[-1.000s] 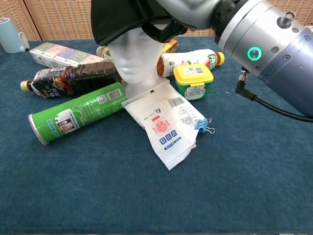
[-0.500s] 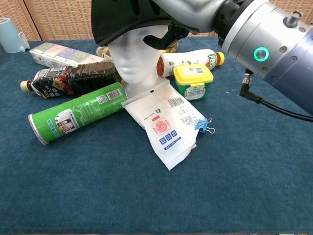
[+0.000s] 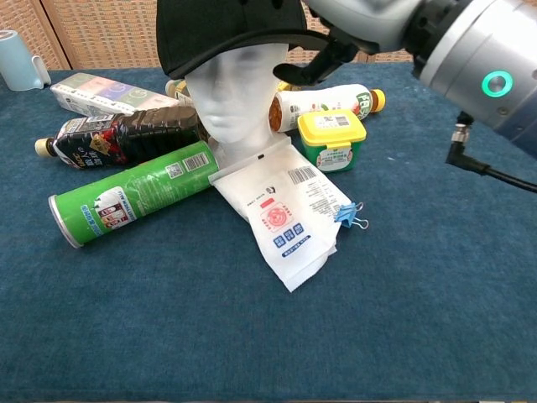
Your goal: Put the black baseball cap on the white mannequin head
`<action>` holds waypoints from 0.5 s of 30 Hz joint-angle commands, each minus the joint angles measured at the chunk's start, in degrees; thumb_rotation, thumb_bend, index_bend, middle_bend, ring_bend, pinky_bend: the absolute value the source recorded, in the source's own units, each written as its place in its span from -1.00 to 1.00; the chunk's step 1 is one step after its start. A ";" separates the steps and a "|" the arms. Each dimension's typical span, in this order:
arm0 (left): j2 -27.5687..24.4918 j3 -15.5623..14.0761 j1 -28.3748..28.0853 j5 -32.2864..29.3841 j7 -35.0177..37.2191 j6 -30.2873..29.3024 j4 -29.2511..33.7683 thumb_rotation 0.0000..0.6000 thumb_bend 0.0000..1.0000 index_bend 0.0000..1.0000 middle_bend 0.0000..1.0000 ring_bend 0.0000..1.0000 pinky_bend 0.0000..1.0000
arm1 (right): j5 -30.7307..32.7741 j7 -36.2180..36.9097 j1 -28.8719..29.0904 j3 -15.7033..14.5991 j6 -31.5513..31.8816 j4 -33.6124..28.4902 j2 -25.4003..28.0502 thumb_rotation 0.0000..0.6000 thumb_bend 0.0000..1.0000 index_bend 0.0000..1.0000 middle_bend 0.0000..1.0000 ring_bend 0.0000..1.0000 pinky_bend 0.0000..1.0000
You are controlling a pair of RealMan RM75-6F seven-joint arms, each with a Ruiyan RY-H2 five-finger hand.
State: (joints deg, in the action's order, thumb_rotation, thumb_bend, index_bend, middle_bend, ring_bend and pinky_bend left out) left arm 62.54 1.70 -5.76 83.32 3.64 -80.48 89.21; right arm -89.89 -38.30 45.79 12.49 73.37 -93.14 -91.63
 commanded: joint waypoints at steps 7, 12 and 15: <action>-0.68 0.80 -0.24 -1.65 -2.21 0.22 1.60 1.00 -0.38 0.01 -0.24 -0.46 -0.40 | 1.11 3.52 -6.84 -3.20 3.52 -2.31 7.66 1.00 -0.38 -0.82 -0.45 -0.26 -0.05; -0.66 1.31 -0.68 -2.74 -3.08 0.93 2.02 1.00 -0.38 0.01 -0.24 -0.46 -0.40 | 2.83 5.26 -10.44 -4.40 4.94 -3.26 11.19 1.00 -0.34 -0.74 -0.36 -0.20 -0.02; -0.54 1.56 -0.80 -3.44 -3.46 1.19 1.98 1.00 -0.38 0.01 -0.24 -0.46 -0.40 | 4.42 6.16 -13.02 -5.15 6.11 -3.51 13.22 1.00 -0.24 -0.62 -0.25 -0.11 0.06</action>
State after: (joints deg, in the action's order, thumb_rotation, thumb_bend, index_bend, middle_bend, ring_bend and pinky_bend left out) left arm 61.96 3.19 -6.51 79.97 0.26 -79.35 91.20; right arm -86.48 -32.89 34.05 7.92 78.71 -96.33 -79.54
